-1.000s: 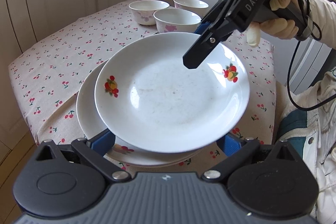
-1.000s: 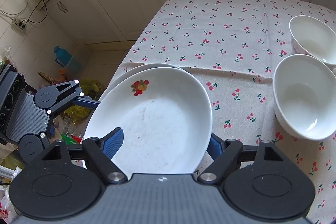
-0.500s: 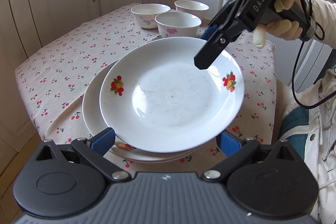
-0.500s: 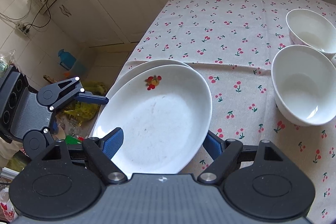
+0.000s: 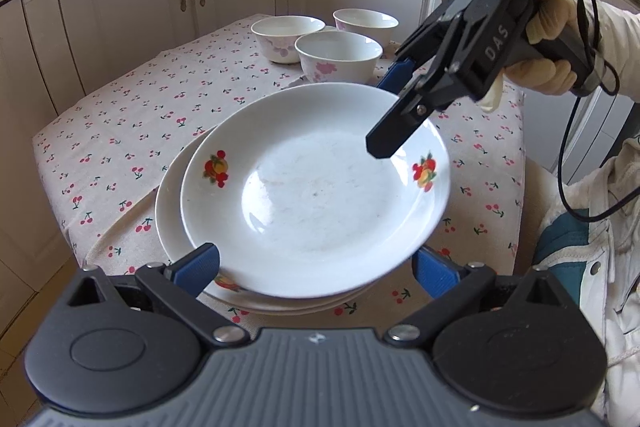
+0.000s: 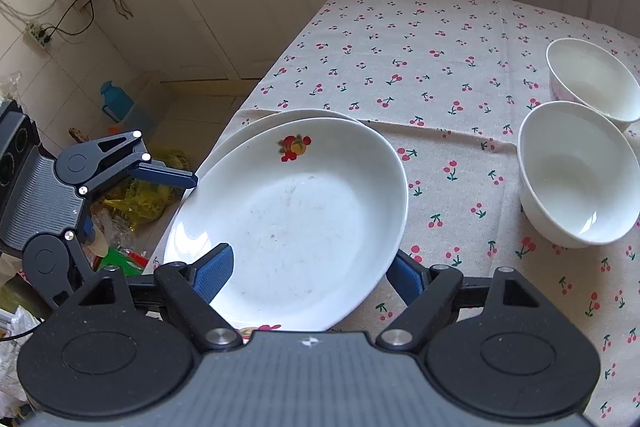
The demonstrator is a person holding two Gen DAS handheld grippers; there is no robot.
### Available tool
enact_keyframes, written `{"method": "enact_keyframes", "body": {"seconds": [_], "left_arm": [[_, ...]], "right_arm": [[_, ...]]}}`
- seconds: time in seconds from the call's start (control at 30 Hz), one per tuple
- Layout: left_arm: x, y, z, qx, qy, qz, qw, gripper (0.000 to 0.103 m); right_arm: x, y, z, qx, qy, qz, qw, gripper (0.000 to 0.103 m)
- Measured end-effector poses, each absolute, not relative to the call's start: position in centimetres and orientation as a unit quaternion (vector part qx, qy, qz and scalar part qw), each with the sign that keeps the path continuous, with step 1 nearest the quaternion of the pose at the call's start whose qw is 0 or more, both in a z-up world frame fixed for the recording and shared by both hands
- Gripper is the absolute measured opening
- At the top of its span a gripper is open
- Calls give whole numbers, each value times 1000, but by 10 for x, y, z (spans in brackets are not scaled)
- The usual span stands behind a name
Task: Organize plates and bowls
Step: 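Lower the plate onto the stacked plates and open the right tool, then move the left tool toward a plain white bowl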
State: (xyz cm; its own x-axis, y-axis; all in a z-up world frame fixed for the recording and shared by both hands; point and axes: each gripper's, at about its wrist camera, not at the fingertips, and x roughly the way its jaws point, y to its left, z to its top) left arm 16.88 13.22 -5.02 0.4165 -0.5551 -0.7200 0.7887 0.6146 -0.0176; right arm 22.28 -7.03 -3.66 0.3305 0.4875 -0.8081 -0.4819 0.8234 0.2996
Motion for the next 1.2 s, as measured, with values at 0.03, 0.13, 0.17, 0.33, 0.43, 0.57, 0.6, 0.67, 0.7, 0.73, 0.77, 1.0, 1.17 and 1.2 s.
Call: {"method": "enact_keyframes", "body": {"seconds": [0.03, 0.13, 0.17, 0.33, 0.43, 0.57, 0.6, 0.67, 0.7, 0.73, 0.77, 1.0, 1.17, 1.2], "left_arm": [[169, 132, -50, 163, 355, -407, 826, 102], [170, 133, -48, 150, 352, -404, 831, 102], [172, 134, -47, 147, 353, -403, 832, 102], [172, 134, -44, 139, 348, -395, 839, 102], [170, 132, -40, 131, 338, -385, 849, 102], [168, 125, -32, 117, 330, -339, 873, 102], [167, 122, -31, 117, 328, -321, 880, 102], [164, 116, -27, 117, 323, -283, 895, 102], [162, 113, -25, 115, 317, -271, 902, 102], [159, 111, -23, 113, 309, -261, 908, 102], [157, 108, -21, 111, 304, -251, 912, 102], [149, 82, -15, 95, 267, -195, 939, 102], [154, 65, -13, 85, 258, -181, 945, 102], [155, 62, -12, 84, 257, -180, 946, 102]], "right_arm": [[222, -69, -37, -3, 494, 297, 817, 87], [220, -63, -39, -21, 490, 298, 819, 87], [219, -62, -40, -24, 490, 298, 819, 87], [213, -63, -40, -34, 473, 298, 829, 91], [207, -67, -36, -43, 456, 290, 840, 98], [195, -77, -32, -66, 424, 263, 864, 103], [191, -81, -31, -72, 414, 253, 872, 103], [182, -88, -31, -88, 389, 234, 887, 103], [177, -91, -32, -102, 376, 222, 894, 103], [171, -95, -33, -116, 361, 206, 902, 103], [167, -98, -34, -126, 348, 191, 909, 103], [142, -126, -43, -125, 312, 129, 933, 103], [141, -143, -45, -113, 300, 119, 940, 103], [142, -147, -46, -107, 300, 118, 941, 103]]}}
